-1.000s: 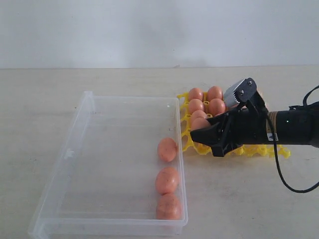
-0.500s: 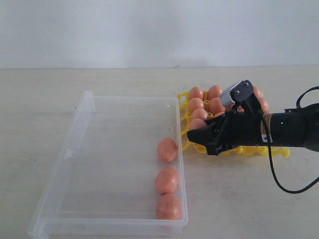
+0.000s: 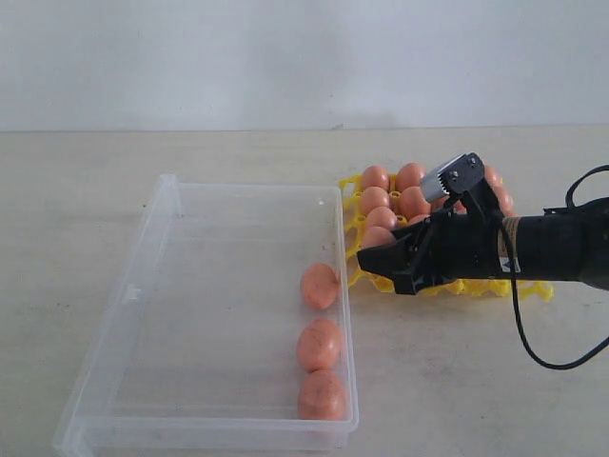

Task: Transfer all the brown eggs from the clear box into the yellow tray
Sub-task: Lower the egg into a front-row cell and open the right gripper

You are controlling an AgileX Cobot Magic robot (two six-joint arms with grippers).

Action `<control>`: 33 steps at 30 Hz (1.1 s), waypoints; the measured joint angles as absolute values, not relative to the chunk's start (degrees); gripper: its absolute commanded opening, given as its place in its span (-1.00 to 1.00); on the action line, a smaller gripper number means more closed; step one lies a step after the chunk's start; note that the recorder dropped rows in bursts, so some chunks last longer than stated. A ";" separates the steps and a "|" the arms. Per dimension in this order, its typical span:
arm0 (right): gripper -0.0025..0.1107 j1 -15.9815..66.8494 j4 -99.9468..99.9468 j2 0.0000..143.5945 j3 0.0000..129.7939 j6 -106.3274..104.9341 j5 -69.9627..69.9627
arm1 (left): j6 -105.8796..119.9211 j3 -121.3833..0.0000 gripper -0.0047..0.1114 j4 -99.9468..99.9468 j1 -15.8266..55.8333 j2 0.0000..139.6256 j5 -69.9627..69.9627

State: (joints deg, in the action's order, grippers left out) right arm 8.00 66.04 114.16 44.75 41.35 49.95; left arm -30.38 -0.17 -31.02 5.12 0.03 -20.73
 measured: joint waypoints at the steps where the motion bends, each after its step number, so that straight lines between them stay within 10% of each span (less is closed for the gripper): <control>1: -0.05 8.00 66.28 114.16 44.75 41.59 49.85 | -30.38 -0.17 -0.99 -31.02 5.12 0.03 -20.73; 33: -0.02 8.00 67.61 114.16 44.75 30.38 48.74 | -30.38 -0.17 -0.99 -31.02 5.12 0.03 -20.73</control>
State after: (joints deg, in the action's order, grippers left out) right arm 8.00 67.61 114.16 44.75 30.38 48.74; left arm -30.38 -0.17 -31.02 5.12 0.03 -20.73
